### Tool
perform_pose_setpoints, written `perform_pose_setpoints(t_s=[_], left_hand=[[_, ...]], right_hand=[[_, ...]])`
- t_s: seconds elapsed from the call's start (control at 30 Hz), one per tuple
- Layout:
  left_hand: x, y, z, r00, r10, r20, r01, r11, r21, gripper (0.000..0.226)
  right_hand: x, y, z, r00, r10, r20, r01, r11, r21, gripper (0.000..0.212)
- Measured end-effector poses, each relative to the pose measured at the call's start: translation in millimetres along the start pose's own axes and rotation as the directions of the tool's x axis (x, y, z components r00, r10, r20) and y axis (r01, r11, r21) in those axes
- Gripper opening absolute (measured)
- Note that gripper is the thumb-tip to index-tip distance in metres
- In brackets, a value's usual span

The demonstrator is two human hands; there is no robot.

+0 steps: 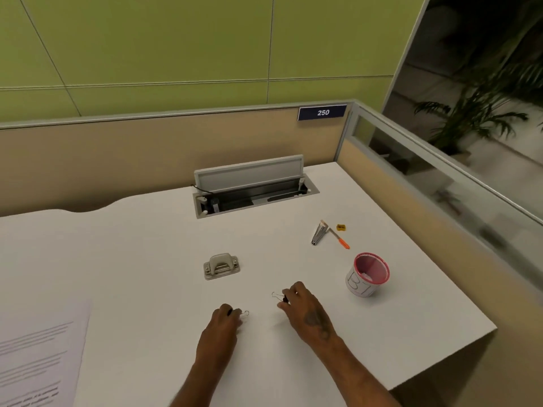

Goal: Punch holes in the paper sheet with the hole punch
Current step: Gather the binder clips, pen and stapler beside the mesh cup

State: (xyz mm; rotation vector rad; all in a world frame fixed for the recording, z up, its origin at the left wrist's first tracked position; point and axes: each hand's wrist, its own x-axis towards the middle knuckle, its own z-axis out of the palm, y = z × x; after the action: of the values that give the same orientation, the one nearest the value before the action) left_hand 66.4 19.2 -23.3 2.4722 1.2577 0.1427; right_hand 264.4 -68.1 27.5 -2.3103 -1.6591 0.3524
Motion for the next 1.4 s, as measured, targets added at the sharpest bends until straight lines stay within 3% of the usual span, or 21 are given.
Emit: perform_pose_setpoints(t_s=[0.23, 0.37, 0.6, 0.8, 1.03, 1.4], left_hand=[[81.9, 63.8, -42.4, 0.977, 0.181, -0.111, -0.187, 0.981, -0.052, 0.027], [138.6, 104.6, -49.9, 0.961, 0.247, -0.122, -0.253, 0.967, -0.030, 0.029], [223.1, 157.8, -23.2, 0.972, 0.229, -0.041, -0.230, 0.973, -0.012, 0.034], [284.5, 173.8, 17.5, 0.983, 0.170, 0.066, -0.171, 0.985, 0.003, 0.031], [317.8, 175.7, 39.7, 0.985, 0.114, 0.128, -0.122, 0.991, 0.055, 0.030], [323.5, 171.9, 39.4, 0.980, 0.127, 0.156, -0.127, 0.992, -0.012, 0.036]], right_hand=[[45.0, 49.2, -75.9, 0.964, 0.257, -0.070, -0.249, 0.963, 0.105, 0.035], [73.0, 95.9, -104.9, 0.954, 0.270, -0.133, -0.263, 0.962, 0.066, 0.035], [128.5, 182.5, -127.4, 0.930, 0.365, -0.050, -0.364, 0.931, 0.025, 0.034], [177.7, 247.1, -115.8, 0.917, 0.384, 0.108, -0.383, 0.923, -0.026, 0.035], [201.9, 268.5, -88.1, 0.907, 0.354, 0.228, -0.353, 0.934, -0.044, 0.028], [205.8, 268.8, -81.2, 0.906, 0.364, 0.215, -0.361, 0.931, -0.057, 0.029]])
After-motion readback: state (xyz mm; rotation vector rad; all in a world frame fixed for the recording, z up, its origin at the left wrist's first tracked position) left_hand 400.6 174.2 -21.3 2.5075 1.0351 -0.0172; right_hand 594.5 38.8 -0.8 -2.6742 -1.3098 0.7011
